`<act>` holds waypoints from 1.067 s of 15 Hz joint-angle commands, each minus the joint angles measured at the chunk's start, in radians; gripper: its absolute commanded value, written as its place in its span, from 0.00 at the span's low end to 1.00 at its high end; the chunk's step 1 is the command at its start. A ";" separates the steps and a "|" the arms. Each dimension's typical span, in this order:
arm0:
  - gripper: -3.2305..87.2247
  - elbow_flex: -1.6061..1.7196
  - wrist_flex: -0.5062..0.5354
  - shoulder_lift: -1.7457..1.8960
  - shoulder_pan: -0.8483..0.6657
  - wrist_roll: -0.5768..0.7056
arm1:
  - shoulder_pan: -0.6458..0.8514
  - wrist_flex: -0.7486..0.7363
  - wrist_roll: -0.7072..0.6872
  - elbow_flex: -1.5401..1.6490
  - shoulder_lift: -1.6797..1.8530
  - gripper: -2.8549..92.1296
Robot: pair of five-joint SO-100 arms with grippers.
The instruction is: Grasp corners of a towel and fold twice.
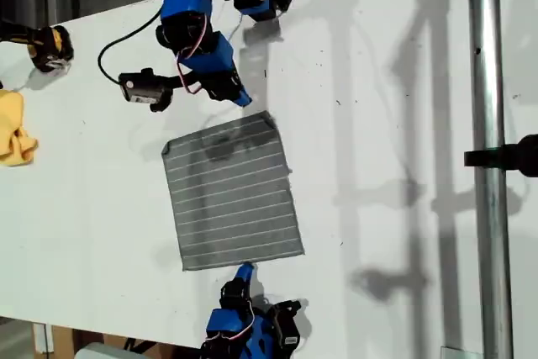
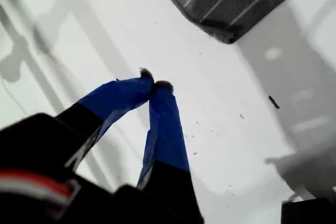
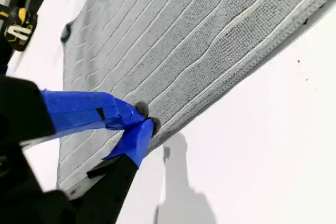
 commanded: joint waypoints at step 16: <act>0.02 0.003 0.002 0.006 -0.014 -0.006 | 0.060 -0.066 -0.091 -0.083 -0.229 0.41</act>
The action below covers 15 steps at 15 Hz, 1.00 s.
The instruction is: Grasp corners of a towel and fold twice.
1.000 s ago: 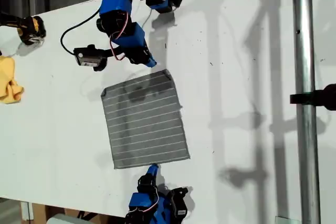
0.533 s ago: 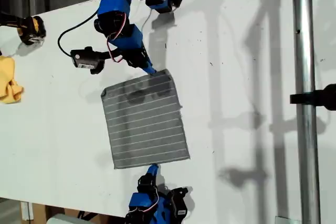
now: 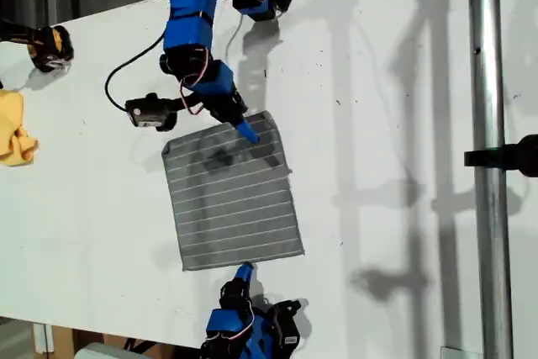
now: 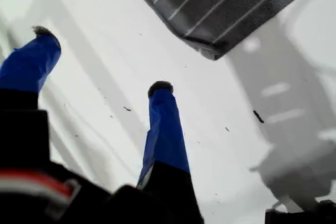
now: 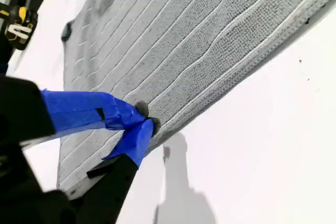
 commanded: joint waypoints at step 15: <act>0.02 0.003 0.003 0.006 -0.012 -0.005 | 0.032 -0.167 -0.015 0.084 -0.407 0.39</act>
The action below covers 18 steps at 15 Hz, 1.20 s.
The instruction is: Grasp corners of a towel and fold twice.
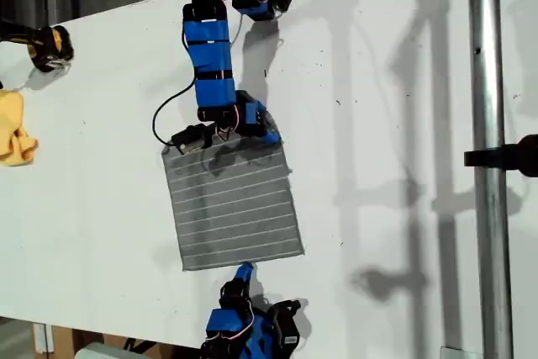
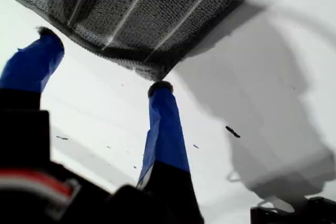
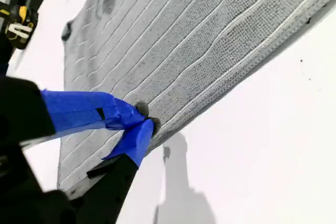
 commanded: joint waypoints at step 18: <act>0.02 0.003 0.003 0.006 -0.009 -0.009 | 0.077 -0.110 -0.072 0.005 -0.091 0.09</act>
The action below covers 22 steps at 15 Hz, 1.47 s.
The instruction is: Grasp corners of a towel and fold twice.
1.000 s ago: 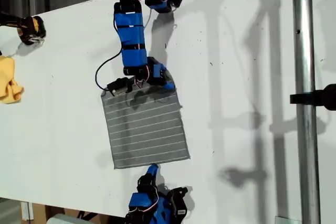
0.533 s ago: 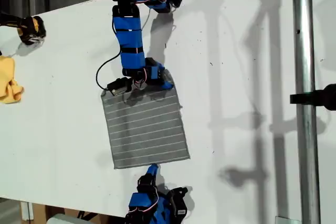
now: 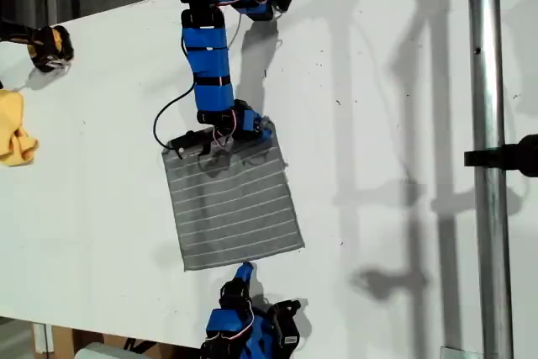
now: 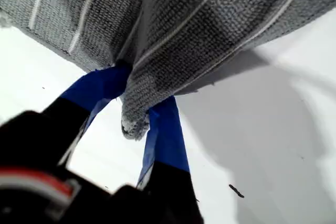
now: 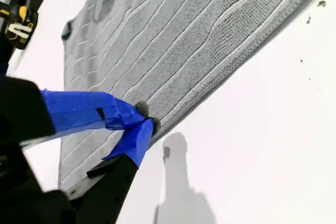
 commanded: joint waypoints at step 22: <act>0.02 -1.500 0.121 -1.598 0.365 0.253 | -0.026 0.009 -0.026 -0.051 0.046 0.03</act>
